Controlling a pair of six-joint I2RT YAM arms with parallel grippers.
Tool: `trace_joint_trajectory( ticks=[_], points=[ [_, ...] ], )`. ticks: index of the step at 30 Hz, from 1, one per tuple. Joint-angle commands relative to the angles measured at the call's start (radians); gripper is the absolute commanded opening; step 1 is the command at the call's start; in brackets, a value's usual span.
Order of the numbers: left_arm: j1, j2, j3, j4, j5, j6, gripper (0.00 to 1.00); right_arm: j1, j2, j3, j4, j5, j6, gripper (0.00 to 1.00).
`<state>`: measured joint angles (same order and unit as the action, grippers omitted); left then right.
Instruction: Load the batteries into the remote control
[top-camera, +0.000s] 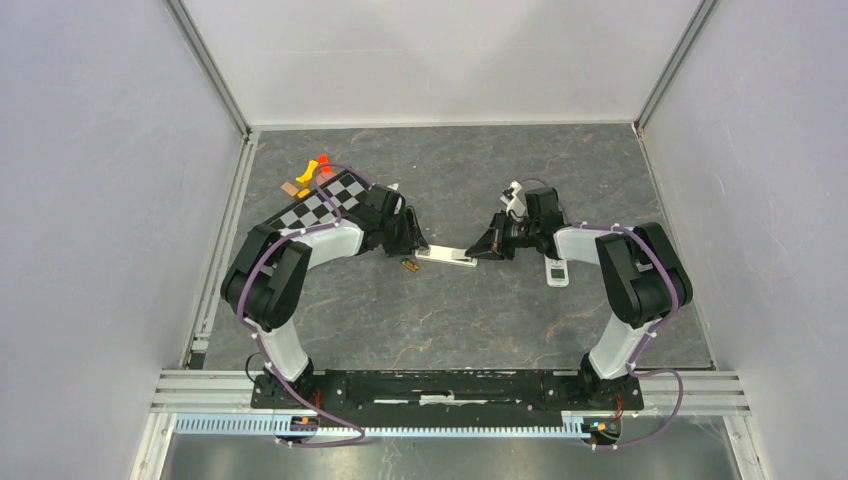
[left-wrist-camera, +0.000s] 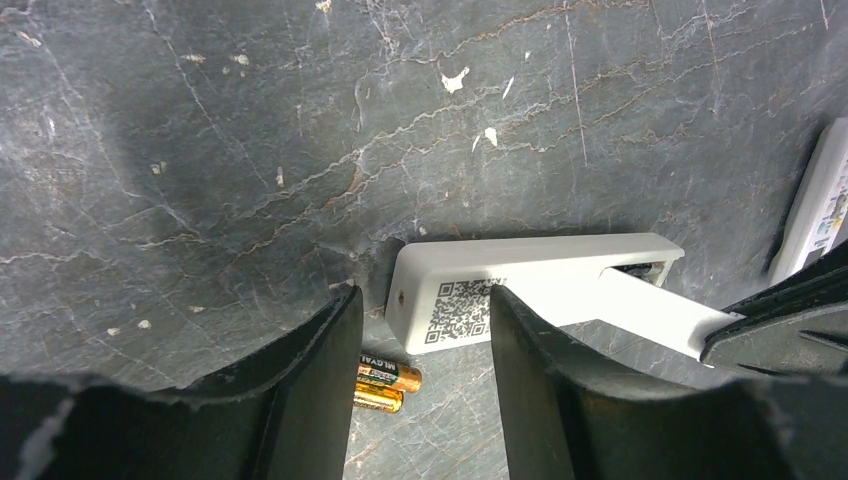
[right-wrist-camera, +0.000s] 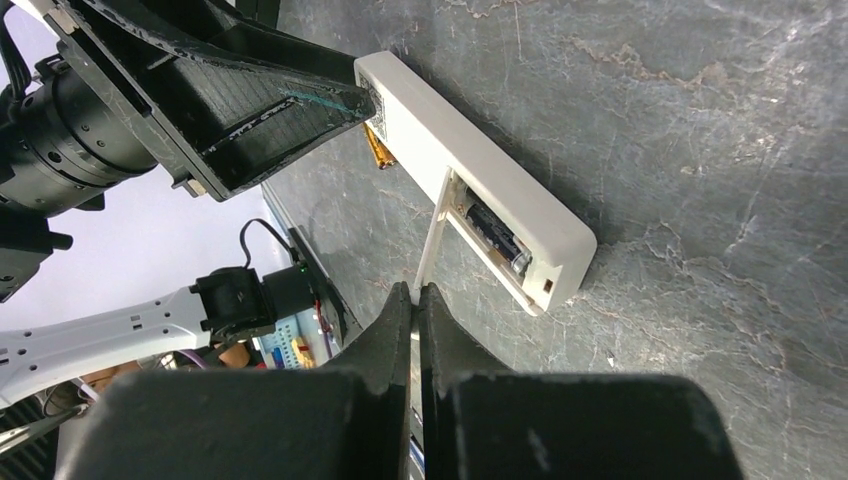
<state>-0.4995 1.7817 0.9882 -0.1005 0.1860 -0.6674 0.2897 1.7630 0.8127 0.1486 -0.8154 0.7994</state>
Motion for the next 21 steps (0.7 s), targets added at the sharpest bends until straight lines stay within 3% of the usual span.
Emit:
trace_joint_trajectory(
  ticks=[1,6,9,12,21],
  points=[
    [0.004,0.018,0.026,0.018,0.007,0.047,0.56,0.0,0.013,0.008,-0.038,0.008,-0.027,0.0],
    [0.004,0.021,0.029,0.017,0.016,0.045,0.55,-0.001,0.029,0.03,-0.096,0.049,-0.08,0.01],
    [0.004,0.022,0.032,0.016,0.019,0.044,0.55,0.0,0.018,0.037,-0.117,0.084,-0.113,0.15],
    [0.004,0.023,0.033,0.017,0.018,0.041,0.55,0.0,0.008,0.056,-0.146,0.118,-0.142,0.22],
    [0.004,0.012,0.039,-0.004,-0.01,0.045,0.55,0.0,-0.011,0.103,-0.231,0.15,-0.183,0.28]
  ],
)
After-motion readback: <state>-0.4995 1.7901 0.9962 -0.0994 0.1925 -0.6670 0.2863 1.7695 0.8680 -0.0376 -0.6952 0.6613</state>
